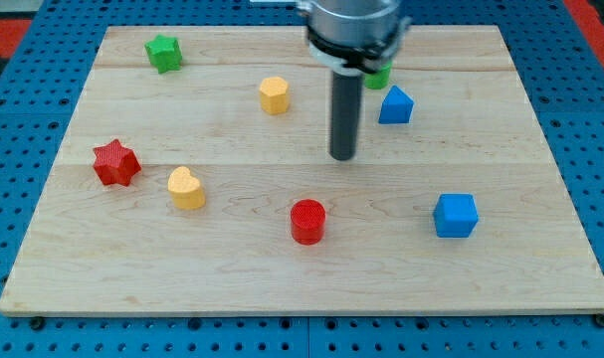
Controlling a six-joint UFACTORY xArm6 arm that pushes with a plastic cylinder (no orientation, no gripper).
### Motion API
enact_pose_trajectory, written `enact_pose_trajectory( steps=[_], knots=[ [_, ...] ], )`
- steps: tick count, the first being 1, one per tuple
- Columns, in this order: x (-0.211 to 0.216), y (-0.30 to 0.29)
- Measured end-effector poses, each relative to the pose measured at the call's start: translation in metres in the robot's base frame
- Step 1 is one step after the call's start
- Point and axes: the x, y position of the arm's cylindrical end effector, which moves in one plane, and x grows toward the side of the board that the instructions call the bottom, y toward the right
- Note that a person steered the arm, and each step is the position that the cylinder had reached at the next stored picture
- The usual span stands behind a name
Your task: Slide the red circle slightly up
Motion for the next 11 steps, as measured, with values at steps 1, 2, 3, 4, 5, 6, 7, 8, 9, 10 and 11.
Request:
enact_pose_trajectory(
  steps=[1, 2, 3, 4, 5, 6, 7, 8, 9, 10, 11],
  knots=[
    [0.071, 0.013],
    [0.109, 0.013],
    [0.117, 0.014],
    [0.129, -0.005],
    [0.129, -0.021],
    [0.131, -0.033],
    [0.131, -0.037],
    [0.110, -0.047],
    [0.094, -0.077],
    [0.080, -0.087],
    [0.066, -0.034]
  ],
)
